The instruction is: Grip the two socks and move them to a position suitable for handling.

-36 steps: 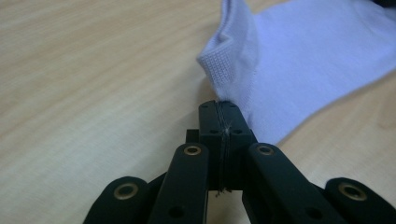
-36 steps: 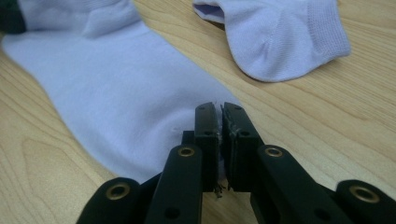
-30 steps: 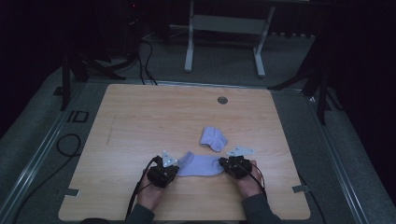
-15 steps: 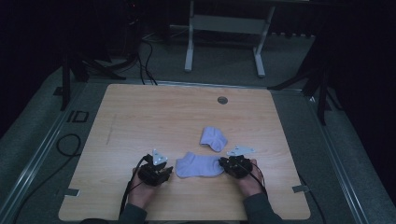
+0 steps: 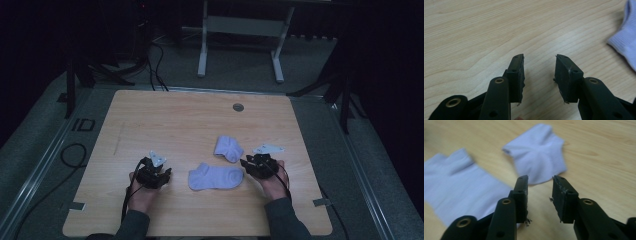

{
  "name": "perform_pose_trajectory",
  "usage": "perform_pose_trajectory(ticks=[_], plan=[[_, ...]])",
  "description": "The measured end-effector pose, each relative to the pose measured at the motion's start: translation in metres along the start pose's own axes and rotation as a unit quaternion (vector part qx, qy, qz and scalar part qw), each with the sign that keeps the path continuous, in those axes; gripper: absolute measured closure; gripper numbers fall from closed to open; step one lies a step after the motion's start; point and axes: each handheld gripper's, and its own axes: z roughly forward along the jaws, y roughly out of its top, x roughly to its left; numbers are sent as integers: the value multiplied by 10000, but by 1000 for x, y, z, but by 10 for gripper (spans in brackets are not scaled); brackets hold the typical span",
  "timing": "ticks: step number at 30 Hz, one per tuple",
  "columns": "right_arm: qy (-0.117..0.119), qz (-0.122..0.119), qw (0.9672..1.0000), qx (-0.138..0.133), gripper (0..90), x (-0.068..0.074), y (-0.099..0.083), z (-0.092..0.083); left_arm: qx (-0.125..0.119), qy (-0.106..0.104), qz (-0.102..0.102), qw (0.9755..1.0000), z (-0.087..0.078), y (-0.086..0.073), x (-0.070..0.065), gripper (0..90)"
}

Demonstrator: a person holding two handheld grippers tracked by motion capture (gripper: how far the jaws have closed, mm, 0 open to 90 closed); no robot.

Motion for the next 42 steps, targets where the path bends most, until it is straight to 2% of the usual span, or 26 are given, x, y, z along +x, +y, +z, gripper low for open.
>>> perform_pose_trajectory(ticks=[2, 5, 6, 7, 8, 13, 16, 19, 20, 22, 25, 26, 30, 31, 33, 37, 42], plan=[[-36, 30, 10000, 6, 632, -3, 2, 1, 6, 29, 4, 10000, 0, 0, 1, 597], [-149, 263, 9995, 43, 615, -17, 13, 3, 16, 41, -3, 10000, 2, 0, 1, 599], [-149, 263, 9995, 43, 615, -17, 13, 3, 16, 41, -3, 10000, 2, 0, 1, 599], [-152, 486, 9987, 50, 610, -25, 20, 6, 17, 56, 4, 10000, 2, 0, 1, 598], [-175, 506, 9985, 63, 606, -27, 22, 7, 13, 59, 6, 10000, 2, 0, 1, 598], [-201, 560, 9981, 142, 593, -32, 29, 15, 11, 49, -15, 10000, 2, 0, 2, 598], [-68, 723, 9972, 200, 571, -36, 32, 26, -3, 19, -57, 10000, 3, 0, 3, 598], [-58, 743, 9970, 230, 570, -36, 32, 28, -8, 10, -77, 10000, 3, 0, 3, 598], [-50, 876, 9956, 324, 569, -38, 32, 37, -11, 6, -87, 10000, 3, 0, 3, 598], [41, 937, 9950, 346, 568, -36, 31, 42, -4, -8, -88, 10000, 3, 0, 3, 597], [44, 922, 9950, 383, 567, -35, 31, 45, -14, -25, -95, 10000, 3, -1, 3, 597], [32, 890, 9945, 545, 591, -32, 29, 53, -13, -36, -94, 9999, 3, -1, 3, 593], [-2, 860, 9941, 665, 649, -31, 27, 58, -12, -57, -94, 9999, 3, -1, 3, 591], [-109, 781, 9944, 700, 785, -31, 27, 60, -21, -75, -123, 9999, 3, -1, 3, 590], [-99, 761, 9946, 705, 830, -30, 26, 60, -20, -83, -135, 9999, 3, -1, 3, 589], [-318, 678, 9953, 615, 845, -30, 24, 55, -17, -90, -149, 9998, 3, -1, 3, 581], [-494, 643, 9957, 454, 848, -34, 23, 40, -11, -110, -124, 9999, 3, -1, 2, 579]])
